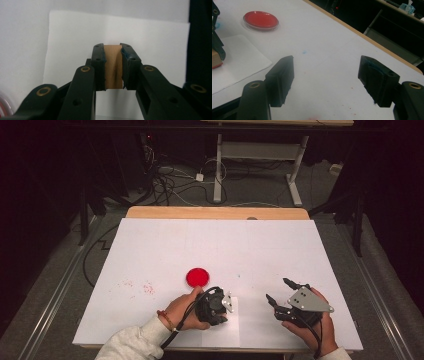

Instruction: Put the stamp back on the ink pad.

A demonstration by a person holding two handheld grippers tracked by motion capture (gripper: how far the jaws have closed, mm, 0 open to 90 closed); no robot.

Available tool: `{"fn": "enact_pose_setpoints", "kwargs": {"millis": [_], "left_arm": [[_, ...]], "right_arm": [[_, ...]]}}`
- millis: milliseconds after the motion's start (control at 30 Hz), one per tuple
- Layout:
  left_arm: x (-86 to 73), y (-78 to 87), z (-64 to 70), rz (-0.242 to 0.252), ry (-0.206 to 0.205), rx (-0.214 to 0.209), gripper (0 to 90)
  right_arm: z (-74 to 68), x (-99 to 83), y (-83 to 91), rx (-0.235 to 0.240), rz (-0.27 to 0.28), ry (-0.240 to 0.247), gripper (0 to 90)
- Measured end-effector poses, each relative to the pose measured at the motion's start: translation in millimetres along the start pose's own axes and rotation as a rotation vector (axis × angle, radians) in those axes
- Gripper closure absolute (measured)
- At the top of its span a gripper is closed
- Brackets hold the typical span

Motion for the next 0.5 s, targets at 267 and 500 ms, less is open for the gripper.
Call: {"fn": "enact_pose_setpoints", "kwargs": {"millis": [267, 500], "left_arm": [[1.6, 24.4, -2.8, 0.134, 0.025, 0.008, 73.7], [0.4, 31.8, -6.5, 0.164, 0.038, 0.022, 73.7]], "right_arm": [[-1.0, 0.8, 3.6, 0.0, 0.012, 0.007, 29.8], [-0.9, -0.3, 7.4, -0.007, 0.008, 0.01, 29.7]]}}
Point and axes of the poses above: each handheld gripper's, and its own axes: y roughly backward along the jaws, x roughly out of its top, z roughly to its right, the point moved 5 cm from there along -y, roughly forward along the jaws, and after that the axes turned 11 degrees about y, right-handed, at the moved point
